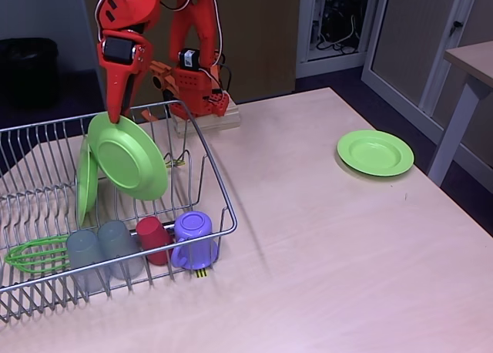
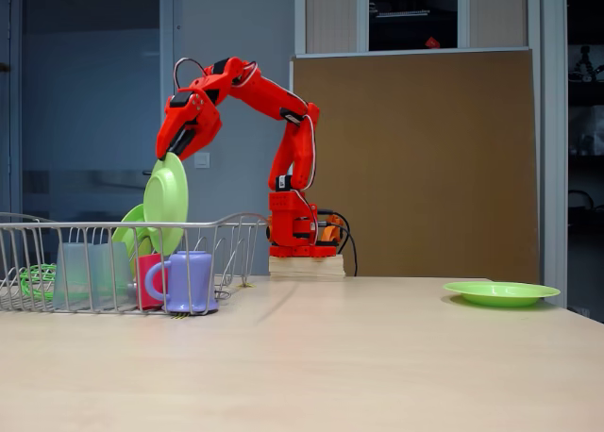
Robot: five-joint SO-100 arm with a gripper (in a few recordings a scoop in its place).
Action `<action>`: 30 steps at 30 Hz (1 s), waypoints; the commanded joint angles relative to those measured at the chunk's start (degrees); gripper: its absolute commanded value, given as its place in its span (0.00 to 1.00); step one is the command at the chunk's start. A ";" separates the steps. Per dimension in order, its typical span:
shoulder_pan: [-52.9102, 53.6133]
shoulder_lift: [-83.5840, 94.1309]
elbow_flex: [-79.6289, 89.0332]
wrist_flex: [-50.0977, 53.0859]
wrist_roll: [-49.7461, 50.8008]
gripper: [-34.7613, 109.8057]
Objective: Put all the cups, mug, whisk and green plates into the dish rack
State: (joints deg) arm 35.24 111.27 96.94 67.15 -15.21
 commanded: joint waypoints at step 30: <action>8.79 13.10 23.82 -8.88 6.86 0.24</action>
State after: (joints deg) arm 42.10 122.08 120.06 58.71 -8.35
